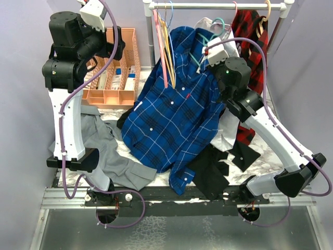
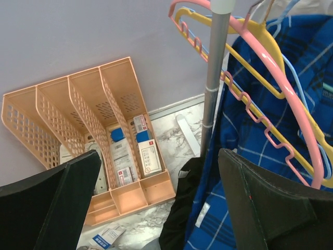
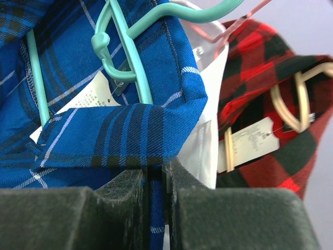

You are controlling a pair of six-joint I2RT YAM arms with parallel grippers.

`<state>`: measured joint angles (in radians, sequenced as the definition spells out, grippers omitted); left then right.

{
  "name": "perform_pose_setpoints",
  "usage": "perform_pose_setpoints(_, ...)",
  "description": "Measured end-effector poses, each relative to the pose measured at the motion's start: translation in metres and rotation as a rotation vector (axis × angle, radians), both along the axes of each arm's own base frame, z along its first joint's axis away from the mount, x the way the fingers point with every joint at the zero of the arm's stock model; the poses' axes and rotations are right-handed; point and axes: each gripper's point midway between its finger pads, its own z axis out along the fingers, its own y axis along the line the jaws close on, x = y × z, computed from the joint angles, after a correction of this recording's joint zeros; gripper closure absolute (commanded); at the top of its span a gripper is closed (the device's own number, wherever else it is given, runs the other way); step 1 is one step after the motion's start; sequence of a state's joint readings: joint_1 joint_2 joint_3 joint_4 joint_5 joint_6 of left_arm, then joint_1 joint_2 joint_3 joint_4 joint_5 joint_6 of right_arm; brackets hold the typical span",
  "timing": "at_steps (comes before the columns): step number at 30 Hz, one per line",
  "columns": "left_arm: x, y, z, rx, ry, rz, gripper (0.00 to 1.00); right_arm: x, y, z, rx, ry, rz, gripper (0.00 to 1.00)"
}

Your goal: Place the shirt on the hanger

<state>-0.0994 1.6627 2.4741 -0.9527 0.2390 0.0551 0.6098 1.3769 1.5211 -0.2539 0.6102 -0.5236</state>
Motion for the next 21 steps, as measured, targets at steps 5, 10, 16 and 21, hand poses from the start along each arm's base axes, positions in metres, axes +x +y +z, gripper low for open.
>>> perform_pose_setpoints(5, -0.003, -0.006, -0.001, -0.002, 0.005, -0.037, 0.01, 0.002, -0.006, 0.029, -0.013, -0.066, -0.021, 0.99)
perform_pose_setpoints(10, -0.003, -0.007, -0.001, -0.003, 0.006, -0.043, 0.01, 0.001, -0.013, 0.05, -0.015, -0.11, -0.037, 0.99)
perform_pose_setpoints(16, -0.003, -0.008, -0.002, -0.004, 0.009, -0.048, 0.01, 0.009, -0.018, 0.064, -0.011, -0.133, -0.057, 0.99)
perform_pose_setpoints(21, -0.005, -0.008, -0.005, -0.004, 0.017, -0.049, 0.01, 0.022, -0.012, 0.072, -0.01, -0.134, -0.058, 0.99)
